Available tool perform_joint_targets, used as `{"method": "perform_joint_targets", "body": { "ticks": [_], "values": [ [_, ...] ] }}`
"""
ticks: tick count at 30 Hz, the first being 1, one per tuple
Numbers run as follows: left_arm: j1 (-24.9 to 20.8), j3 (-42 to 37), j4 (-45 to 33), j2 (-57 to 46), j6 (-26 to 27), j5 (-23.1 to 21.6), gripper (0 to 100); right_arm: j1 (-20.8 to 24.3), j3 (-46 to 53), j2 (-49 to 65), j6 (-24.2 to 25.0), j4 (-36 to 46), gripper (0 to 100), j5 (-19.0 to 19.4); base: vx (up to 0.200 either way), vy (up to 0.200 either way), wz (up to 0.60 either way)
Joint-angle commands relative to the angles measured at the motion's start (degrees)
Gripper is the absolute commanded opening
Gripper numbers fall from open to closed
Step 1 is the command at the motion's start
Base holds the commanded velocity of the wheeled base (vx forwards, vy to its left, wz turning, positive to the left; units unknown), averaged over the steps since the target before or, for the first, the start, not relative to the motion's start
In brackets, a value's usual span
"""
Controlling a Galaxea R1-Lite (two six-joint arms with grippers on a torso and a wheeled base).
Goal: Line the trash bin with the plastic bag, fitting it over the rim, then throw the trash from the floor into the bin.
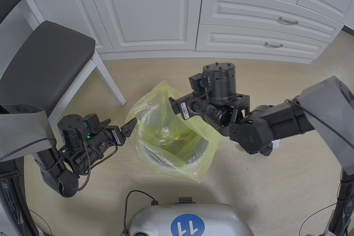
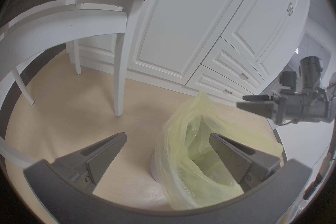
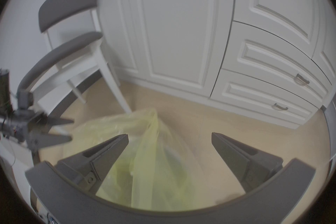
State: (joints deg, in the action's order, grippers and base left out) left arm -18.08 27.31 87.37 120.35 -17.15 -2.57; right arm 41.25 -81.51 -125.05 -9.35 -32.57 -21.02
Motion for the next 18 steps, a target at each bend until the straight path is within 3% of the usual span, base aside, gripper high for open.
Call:
{"method": "perform_joint_targets", "body": {
  "ticks": [1, 6, 11, 12, 15, 18],
  "values": [
    [-1.61, 1.96, -1.06, 1.73, 0.01, 0.81, 100, 1.64, 12.34, 10.97, -3.13, 6.82, 100, 0.01, 0.000, 0.000, 0.00],
    [-2.93, 3.54, -4.14, 1.21, 0.01, 4.42, 100, 1.37, 17.79, 11.76, -5.33, 6.56, 100, 0.01, 0.000, 0.000, 0.00],
    [-4.60, 6.53, -17.58, -5.12, -0.07, 7.41, 100, -0.82, 20.42, 11.58, -4.80, 6.47, 100, 0.01, 0.000, 0.000, 0.00],
    [-4.60, 8.29, -22.51, -5.56, -0.51, 7.93, 100, -1.79, 21.04, 11.32, -4.80, 6.03, 100, -0.08, 0.000, 0.000, 0.00],
    [-4.60, 11.72, -26.81, -4.68, -4.21, 9.87, 100, -2.67, 21.92, 11.23, -4.62, 4.36, 100, -0.25, 0.000, 0.000, 0.00],
    [-4.42, 14.70, -30.59, -3.89, -7.19, 11.01, 100, -3.72, 26.57, 11.14, -1.90, -3.02, 100, 0.01, 0.000, 0.000, 0.00]
  ]
}}
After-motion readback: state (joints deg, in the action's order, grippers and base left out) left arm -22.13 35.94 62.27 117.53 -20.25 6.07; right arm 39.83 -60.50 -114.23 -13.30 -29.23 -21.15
